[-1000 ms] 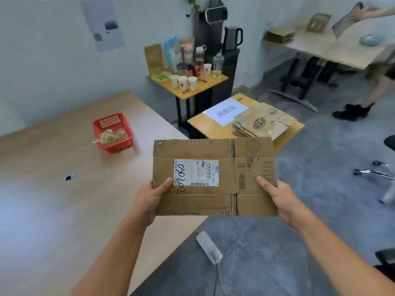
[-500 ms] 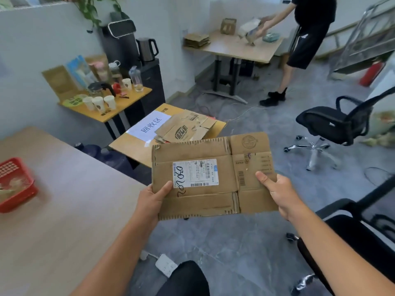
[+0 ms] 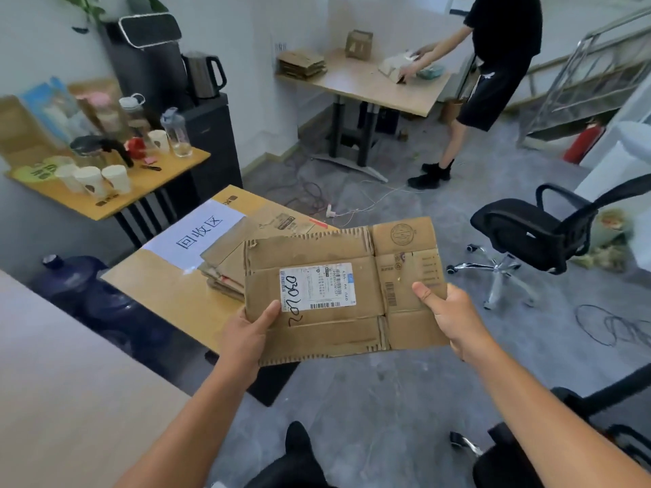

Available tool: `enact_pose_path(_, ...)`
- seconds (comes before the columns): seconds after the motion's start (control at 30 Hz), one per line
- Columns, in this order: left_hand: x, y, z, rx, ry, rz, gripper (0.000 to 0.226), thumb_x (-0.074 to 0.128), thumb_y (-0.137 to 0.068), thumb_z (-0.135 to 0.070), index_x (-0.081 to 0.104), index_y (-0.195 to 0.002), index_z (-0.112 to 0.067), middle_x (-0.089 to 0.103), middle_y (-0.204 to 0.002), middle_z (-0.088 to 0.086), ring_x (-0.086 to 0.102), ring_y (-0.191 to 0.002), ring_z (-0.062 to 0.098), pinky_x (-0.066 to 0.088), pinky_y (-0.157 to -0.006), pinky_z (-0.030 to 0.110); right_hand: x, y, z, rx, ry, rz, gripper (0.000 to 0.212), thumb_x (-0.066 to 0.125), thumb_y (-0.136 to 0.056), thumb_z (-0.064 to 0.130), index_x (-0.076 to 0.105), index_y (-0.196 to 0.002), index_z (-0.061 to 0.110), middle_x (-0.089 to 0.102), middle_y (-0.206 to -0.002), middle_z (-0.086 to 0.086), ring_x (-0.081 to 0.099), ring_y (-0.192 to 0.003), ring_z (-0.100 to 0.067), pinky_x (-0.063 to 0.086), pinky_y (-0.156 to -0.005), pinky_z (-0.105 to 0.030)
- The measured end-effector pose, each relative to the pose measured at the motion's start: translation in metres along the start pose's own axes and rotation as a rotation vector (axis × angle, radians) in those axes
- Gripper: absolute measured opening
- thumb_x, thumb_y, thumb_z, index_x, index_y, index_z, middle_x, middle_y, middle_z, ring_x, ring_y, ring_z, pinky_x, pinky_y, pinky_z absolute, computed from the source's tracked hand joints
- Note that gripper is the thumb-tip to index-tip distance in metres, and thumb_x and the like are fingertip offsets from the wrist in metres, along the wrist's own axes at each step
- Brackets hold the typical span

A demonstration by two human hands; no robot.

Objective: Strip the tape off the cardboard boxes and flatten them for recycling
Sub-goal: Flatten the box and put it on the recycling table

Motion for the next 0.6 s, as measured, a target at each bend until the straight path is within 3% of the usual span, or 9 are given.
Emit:
enact_pose_path(0.1,0.004,-0.042,-0.011,-0.016,0.031,-0.046,0.055,0.081,-0.069,-0.058,0.068,-0.113,-0.027,0.079,-0.098,-0.007,0.076,-0.085,0.016,0.061,-0.063,0.038,0.024,-0.061,0.018,0.007,0.076,0.063,0.026,0.072,-0.094,0.041,0.071,-0.11,0.021,0.08,-0.097,0.006,0.076,-0.087,-0.01,0.057,-0.067,-0.029)
enact_pose_path(0.23,-0.002,-0.094,-0.018,-0.058,0.057,-0.113,0.044,0.081,-0.081,-0.047,0.068,-0.117,-0.026,0.078,-0.102,-0.006,0.075,-0.092,0.019,0.063,-0.071,0.043,0.065,-0.135,0.023,0.037,0.137,0.149,0.025,0.072,-0.094,0.04,0.071,-0.109,0.02,0.08,-0.096,0.004,0.076,-0.084,-0.013,0.057,-0.06,-0.028)
enact_pose_path(0.3,-0.007,-0.109,-0.019,-0.066,0.053,-0.17,0.042,0.08,-0.084,-0.048,0.068,-0.118,-0.026,0.078,-0.103,-0.007,0.075,-0.092,0.017,0.062,-0.067,0.038,0.087,-0.165,0.024,0.027,0.182,0.178,0.023,0.072,-0.094,0.038,0.071,-0.107,0.019,0.079,-0.095,0.003,0.076,-0.081,-0.011,0.055,-0.057,-0.024)
enact_pose_path(0.47,-0.018,-0.131,-0.007,-0.114,0.061,-0.395,0.033,0.076,-0.086,-0.05,0.061,-0.112,-0.035,0.074,-0.104,-0.011,0.072,-0.089,0.014,0.059,-0.055,0.03,0.155,-0.244,0.029,-0.054,0.329,0.316,0.019,0.076,-0.092,0.036,0.065,-0.098,0.021,0.075,-0.094,0.005,0.072,-0.084,-0.013,0.053,-0.068,-0.034)
enact_pose_path(0.53,-0.02,-0.139,-0.003,-0.147,0.057,-0.509,0.037,0.075,-0.087,-0.051,0.057,-0.114,-0.035,0.069,-0.106,-0.011,0.07,-0.092,0.016,0.055,-0.048,0.025,0.185,-0.277,0.03,-0.093,0.395,0.384,0.019,0.075,-0.091,0.038,0.063,-0.096,0.024,0.073,-0.093,0.007,0.07,-0.082,-0.008,0.051,-0.066,-0.033)
enact_pose_path(0.6,-0.021,-0.149,-0.004,-0.151,0.018,-0.626,0.045,0.073,-0.087,-0.054,0.051,-0.12,-0.032,0.065,-0.111,-0.01,0.067,-0.094,0.016,0.055,-0.05,0.028,0.217,-0.307,0.03,-0.126,0.448,0.485,0.019,0.074,-0.091,0.04,0.062,-0.097,0.028,0.072,-0.096,0.009,0.069,-0.083,-0.004,0.051,-0.068,-0.032)
Point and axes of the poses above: each hand's wrist, its own y-axis away from the middle knuckle, its own x-axis out of the palm, z = x × y, the point moved 6 cm from there along -y, towards the middle knuckle
